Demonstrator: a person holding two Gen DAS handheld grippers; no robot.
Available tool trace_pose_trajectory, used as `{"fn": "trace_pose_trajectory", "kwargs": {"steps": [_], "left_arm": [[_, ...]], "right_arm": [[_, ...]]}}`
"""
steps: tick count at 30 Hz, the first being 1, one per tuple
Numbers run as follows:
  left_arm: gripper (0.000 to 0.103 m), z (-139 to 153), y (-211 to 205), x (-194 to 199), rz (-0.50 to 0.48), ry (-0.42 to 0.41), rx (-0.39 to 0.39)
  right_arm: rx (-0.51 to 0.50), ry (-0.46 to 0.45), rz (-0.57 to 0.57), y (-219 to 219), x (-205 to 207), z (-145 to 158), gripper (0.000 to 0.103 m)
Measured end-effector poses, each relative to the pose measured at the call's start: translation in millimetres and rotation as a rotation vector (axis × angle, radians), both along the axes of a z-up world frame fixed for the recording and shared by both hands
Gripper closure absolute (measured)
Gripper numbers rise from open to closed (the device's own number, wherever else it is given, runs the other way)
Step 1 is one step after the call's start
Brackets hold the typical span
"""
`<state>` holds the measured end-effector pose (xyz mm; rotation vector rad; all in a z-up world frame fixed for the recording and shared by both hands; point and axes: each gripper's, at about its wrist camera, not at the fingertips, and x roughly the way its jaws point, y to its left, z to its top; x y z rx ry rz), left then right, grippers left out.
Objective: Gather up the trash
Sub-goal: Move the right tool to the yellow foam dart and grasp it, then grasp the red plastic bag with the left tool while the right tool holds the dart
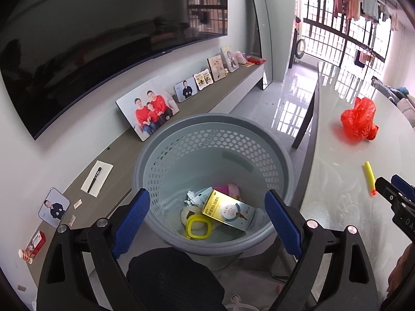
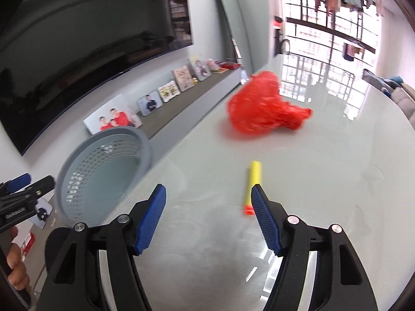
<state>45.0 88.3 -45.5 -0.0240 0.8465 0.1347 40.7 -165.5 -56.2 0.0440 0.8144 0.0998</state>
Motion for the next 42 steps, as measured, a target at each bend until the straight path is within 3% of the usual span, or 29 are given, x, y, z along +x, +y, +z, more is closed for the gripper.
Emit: {"fn": "trace_pose_trajectory", "kwargs": {"steps": [12,22,27,30,32,42], "left_arm": [[0.015,-12.5,-34.4,5.5,-0.073,0.012,0.003],[0.015,-15.3,-46.0,13.7,-0.095,0.006,-0.009],[0.015,-13.0,-52.5,15.7,-0.113,0.002,-0.008],[0.015,-10.9,-59.1,18.3,-0.126,-0.001,-0.008],[0.015,-8.8,-63.5,20.4,-0.135,-0.006,-0.008],[0.015,2.4,-106.2,40.7,-0.227,-0.032,0.007]], "right_arm": [[-0.081,0.074,-0.051,-31.8,33.1,-28.8,0.04],[-0.1,0.11,-0.043,-29.0,41.7,-39.5,0.053],[-0.091,0.12,-0.029,-28.4,43.5,-41.2,0.065],[-0.089,0.117,-0.015,-26.5,44.0,-41.3,0.076],[-0.086,0.114,0.001,-25.3,43.6,-41.3,0.09],[0.008,0.109,-0.007,-46.1,36.7,-34.1,0.091]]}}
